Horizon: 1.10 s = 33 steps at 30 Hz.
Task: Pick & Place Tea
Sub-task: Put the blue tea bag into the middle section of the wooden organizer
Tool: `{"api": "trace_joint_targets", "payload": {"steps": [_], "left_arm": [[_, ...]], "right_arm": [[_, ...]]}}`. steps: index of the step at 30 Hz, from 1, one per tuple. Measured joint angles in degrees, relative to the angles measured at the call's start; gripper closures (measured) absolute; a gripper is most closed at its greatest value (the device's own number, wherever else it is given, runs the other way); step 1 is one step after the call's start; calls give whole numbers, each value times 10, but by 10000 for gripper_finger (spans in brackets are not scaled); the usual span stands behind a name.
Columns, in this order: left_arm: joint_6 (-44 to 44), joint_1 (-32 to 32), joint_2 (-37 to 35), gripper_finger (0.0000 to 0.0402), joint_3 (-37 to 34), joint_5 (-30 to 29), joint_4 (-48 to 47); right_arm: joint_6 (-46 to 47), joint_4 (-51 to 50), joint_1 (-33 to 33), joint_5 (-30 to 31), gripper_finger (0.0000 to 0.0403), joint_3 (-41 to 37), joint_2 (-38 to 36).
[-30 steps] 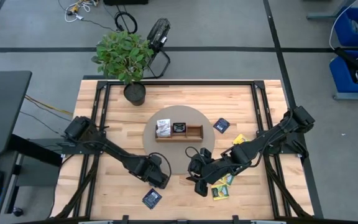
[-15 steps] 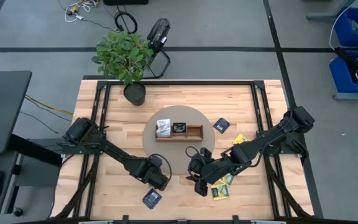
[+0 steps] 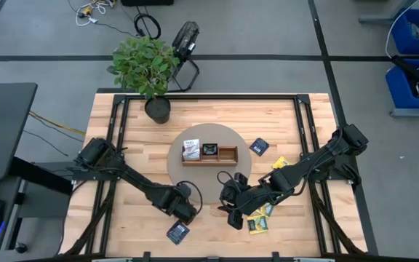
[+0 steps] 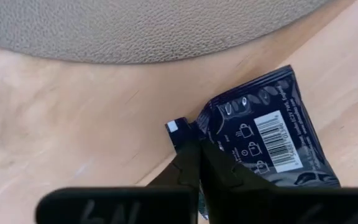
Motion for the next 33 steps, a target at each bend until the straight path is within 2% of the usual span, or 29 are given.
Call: {"api": "trace_joint_targets", "payload": {"steps": [9,18,23,29,33], "left_arm": [[31,0,-13,399,-4,-17,2],[33,-17,-89,400,-6,-98,-62],[40,-36,-124,400,-5,-127,-59],[59,-76,-162,401,-5,-202,-56],[108,-107,-199,401,-5,-282,-43]], "right_arm": [[0,0,0,0,230,0,0],[-6,0,0,0,230,0,0],[-10,0,0,0,230,0,0],[-15,1,0,0,230,0,-1],[-27,9,-4,-6,230,0,-12]]}}
